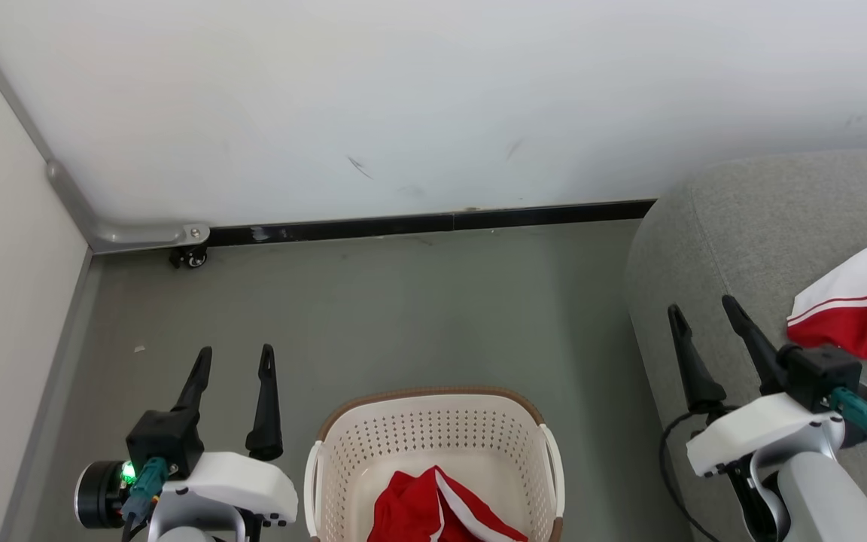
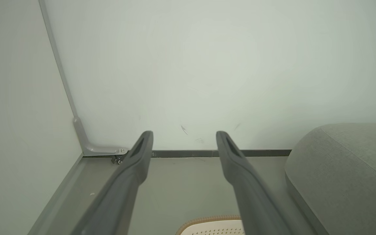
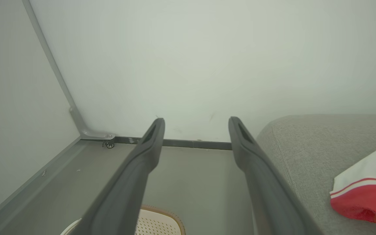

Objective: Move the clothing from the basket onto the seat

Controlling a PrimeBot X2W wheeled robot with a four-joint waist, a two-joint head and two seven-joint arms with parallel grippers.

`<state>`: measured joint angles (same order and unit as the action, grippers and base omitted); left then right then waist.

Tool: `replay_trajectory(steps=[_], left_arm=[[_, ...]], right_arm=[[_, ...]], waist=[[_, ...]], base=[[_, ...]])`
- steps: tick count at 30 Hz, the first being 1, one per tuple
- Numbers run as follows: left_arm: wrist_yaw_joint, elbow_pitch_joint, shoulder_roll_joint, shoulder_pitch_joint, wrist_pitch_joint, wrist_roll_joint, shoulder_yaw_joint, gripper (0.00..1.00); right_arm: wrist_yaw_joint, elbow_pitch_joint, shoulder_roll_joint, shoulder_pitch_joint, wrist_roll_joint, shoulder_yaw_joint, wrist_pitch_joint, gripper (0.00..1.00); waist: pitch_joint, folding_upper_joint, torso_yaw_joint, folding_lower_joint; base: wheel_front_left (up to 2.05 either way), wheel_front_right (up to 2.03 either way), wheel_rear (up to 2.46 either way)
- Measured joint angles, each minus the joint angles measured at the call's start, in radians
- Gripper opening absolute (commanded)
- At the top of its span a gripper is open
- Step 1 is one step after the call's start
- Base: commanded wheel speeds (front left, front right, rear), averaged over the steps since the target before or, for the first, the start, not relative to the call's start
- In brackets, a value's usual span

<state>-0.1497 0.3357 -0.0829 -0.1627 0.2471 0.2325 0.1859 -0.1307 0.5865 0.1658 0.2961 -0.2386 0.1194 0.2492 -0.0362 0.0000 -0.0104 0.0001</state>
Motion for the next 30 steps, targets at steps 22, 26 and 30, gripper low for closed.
replay_trajectory(steps=[22,26,30], left_arm=[[-0.001,-0.006,0.002,0.080,0.000,-0.020,-0.008,1.00],[-0.006,-0.011,0.002,0.086,0.000,-0.021,-0.018,1.00],[-0.009,-0.014,0.002,0.101,0.000,-0.024,-0.030,1.00]], right_arm=[[0.000,-0.105,-0.096,-0.159,0.116,-0.114,0.000,1.00],[0.000,-0.126,-0.101,-0.197,0.126,-0.118,0.000,1.00],[0.000,-0.134,-0.104,-0.215,0.137,-0.123,0.000,1.00]], waist=[[0.057,0.0000,0.009,0.0000],[0.061,0.0000,0.012,0.0000],[0.064,0.0001,0.015,0.0000]], base=[[0.00,0.00,0.00],[0.00,0.00,0.00],[0.00,0.00,0.00]])
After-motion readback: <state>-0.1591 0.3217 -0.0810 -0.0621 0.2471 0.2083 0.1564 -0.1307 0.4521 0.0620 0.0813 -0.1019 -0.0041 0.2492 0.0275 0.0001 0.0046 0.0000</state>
